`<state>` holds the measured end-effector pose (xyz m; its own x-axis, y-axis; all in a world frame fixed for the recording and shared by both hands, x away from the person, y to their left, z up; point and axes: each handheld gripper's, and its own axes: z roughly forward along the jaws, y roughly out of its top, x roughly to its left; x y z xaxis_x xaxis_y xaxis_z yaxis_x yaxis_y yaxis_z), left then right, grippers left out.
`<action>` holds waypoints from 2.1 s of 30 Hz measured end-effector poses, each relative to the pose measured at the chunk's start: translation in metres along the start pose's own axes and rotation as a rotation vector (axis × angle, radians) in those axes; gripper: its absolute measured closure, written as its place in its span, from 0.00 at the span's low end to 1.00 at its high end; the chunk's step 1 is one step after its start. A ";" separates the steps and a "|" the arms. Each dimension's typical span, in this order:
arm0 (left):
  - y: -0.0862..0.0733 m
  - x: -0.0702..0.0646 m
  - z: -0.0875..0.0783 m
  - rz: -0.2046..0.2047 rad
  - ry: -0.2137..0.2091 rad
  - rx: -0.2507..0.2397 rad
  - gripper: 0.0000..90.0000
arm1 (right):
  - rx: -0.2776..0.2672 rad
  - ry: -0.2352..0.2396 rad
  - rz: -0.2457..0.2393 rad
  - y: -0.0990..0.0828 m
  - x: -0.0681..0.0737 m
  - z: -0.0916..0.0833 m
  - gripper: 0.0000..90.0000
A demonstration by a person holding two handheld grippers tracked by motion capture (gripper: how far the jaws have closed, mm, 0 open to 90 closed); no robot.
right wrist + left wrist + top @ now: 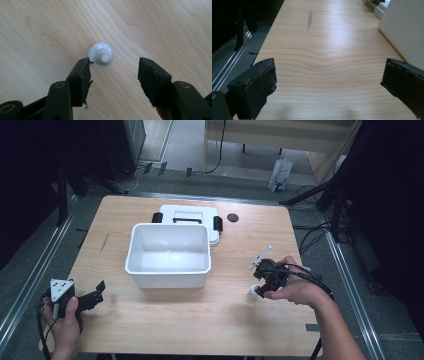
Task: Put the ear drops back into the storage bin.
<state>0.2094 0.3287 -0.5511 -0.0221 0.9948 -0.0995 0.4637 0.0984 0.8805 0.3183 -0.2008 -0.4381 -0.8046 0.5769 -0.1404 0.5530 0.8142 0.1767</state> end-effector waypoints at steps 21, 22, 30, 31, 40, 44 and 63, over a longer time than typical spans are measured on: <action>0.000 0.000 0.000 0.000 -0.001 0.002 0.00 | 0.064 0.078 -0.010 0.011 -0.004 0.009 0.83; 0.000 0.000 0.000 0.000 -0.001 0.002 0.00 | 0.063 0.082 -0.010 0.011 -0.004 0.009 0.84; 0.000 0.000 0.000 0.001 0.000 0.001 0.00 | 0.026 0.092 0.012 0.013 -0.008 -0.005 0.95; 0.000 0.000 0.000 0.001 0.001 0.001 0.00 | 0.026 0.092 0.012 0.013 -0.008 -0.005 0.95; 0.000 0.000 0.000 -0.003 -0.001 0.000 0.00 | 0.030 0.112 0.024 0.017 -0.009 -0.014 0.95; 0.000 0.000 0.000 -0.004 -0.002 -0.001 0.00 | 0.028 0.128 0.022 0.018 -0.007 -0.015 0.85; 0.000 0.000 0.000 -0.004 -0.001 0.000 0.00 | 0.149 0.109 0.014 0.015 -0.006 0.019 0.79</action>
<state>0.2093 0.3291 -0.5511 -0.0230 0.9943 -0.1037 0.4632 0.1025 0.8803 0.3359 -0.1909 -0.4527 -0.8107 0.5846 -0.0314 0.5839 0.8113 0.0306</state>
